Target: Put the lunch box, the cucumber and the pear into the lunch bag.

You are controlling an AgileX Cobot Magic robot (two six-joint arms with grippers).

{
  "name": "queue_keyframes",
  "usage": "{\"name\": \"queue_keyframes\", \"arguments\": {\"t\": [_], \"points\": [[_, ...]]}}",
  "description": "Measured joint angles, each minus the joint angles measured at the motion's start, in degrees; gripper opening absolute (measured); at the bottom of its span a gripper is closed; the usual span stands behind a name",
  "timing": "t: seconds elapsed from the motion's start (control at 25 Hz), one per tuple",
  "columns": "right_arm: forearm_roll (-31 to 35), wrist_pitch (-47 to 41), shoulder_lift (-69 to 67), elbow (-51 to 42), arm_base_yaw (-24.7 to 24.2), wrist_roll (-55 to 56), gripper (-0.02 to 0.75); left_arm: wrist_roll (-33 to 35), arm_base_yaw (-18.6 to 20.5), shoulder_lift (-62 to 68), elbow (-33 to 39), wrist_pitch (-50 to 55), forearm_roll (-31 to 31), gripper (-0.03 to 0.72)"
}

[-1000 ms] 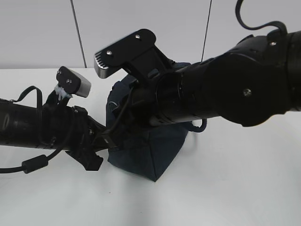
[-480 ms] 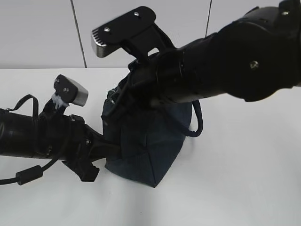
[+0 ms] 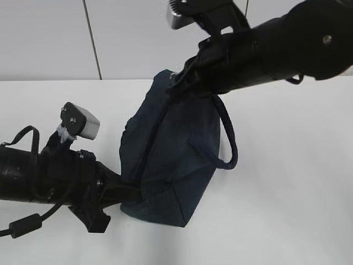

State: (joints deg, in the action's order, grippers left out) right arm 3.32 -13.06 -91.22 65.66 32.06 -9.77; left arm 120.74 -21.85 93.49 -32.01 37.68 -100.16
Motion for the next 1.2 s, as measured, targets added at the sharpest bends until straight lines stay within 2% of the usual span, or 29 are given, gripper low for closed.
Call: {"name": "queue_keyframes", "arguments": {"t": [0.36,0.6,0.68,0.8,0.88,1.04,1.2], "points": [[-0.11,1.18,-7.78,8.42,-7.54,0.0,0.006,-0.05,0.05,-0.18,2.57,1.79,0.0,-0.006],[-0.11,-2.52,-13.39,13.26,-8.58,0.0,0.006,-0.1,0.09,-0.49,4.77,5.53,-0.04,0.008],[-0.11,-2.94,-13.37,13.64,-8.58,0.0,0.006,-0.1,0.09,-0.43,5.17,7.26,-0.04,0.087],[-0.11,-3.07,-13.37,13.74,-8.71,0.0,0.006,-0.1,0.04,-0.91,5.87,8.68,-0.04,0.283],[-0.11,-3.3,-13.37,13.74,-8.81,0.0,0.006,-0.1,-0.01,-2.28,5.99,8.44,-0.04,0.37],[-0.19,-3.3,-13.37,13.74,-9.03,0.0,0.006,-0.48,1.18,-7.46,6.37,6.68,-0.04,0.398],[-0.19,-3.59,-13.37,13.74,-9.03,0.0,0.006,-7.31,3.93,-16.24,5.66,1.32,-0.04,0.365]]}}
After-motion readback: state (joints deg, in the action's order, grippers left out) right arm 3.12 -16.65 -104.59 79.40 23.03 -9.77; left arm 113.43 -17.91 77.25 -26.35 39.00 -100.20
